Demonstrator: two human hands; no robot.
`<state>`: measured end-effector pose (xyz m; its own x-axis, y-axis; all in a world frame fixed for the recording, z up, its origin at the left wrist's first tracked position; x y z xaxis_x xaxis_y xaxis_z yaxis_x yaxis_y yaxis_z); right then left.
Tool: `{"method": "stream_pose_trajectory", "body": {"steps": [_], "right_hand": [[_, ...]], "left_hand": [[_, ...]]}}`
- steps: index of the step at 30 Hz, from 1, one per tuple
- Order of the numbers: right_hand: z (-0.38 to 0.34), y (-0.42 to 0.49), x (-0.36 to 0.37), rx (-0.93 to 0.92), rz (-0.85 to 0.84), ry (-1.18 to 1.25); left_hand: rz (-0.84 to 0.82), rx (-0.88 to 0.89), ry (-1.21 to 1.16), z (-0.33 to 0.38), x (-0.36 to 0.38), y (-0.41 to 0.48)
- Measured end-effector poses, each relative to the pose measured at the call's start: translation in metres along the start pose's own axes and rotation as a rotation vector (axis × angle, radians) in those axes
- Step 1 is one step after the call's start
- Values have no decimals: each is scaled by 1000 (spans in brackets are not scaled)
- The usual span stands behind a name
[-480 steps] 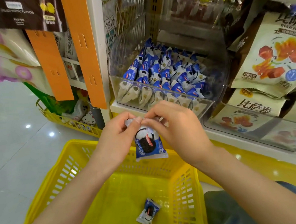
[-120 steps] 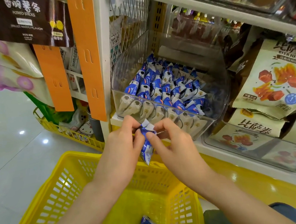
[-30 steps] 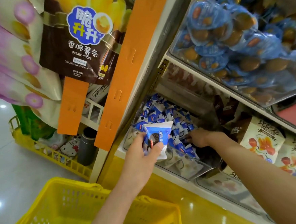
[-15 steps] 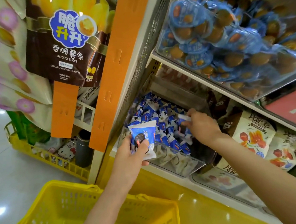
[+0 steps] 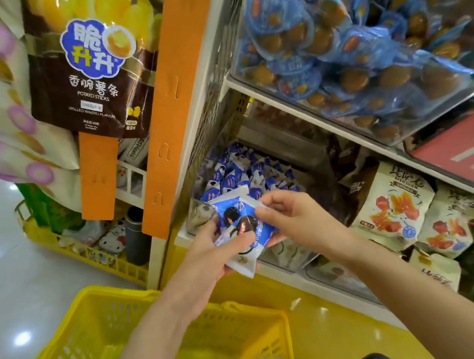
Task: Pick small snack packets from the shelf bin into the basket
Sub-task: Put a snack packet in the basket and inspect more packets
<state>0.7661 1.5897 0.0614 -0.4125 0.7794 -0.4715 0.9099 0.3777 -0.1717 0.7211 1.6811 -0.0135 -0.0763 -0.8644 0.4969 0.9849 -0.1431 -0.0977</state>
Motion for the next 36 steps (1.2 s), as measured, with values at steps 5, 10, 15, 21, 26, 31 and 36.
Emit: {"method": "stream_pose_trajectory", "body": {"steps": [5, 10, 15, 21, 26, 31, 36], "right_hand": [[6, 3, -21, 50, 110, -209], [22, 2, -1, 197, -142, -6], [21, 6, -6, 198, -200, -52], [9, 27, -91, 101, 444, -316], [25, 44, -97, 85, 524, -824], [57, 58, -98, 313, 460, -1105], [72, 68, -101, 502, 389, -1114]], "left_hand": [[-42, 18, 126, 5, 2, -4], [-73, 42, 186, 5, 8, -3], [-81, 57, 196, 7, 13, -3], [66, 74, 125, 14, -7, 0], [185, 116, 74, 22, -21, 1], [207, 110, 92, 20, -25, 2], [216, 108, 96, 18, -27, 5]]}}
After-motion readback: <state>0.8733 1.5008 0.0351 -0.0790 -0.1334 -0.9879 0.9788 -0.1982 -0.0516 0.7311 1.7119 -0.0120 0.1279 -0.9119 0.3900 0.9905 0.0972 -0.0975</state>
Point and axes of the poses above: each hand's wrist, its own y-axis towards the middle knuckle, its own x-axis out of the palm, z = x × y, the point moved 9 cm from there along y, towards the middle knuckle, and after that the axes turned 2 degrees about x, right-handed, at the moved point
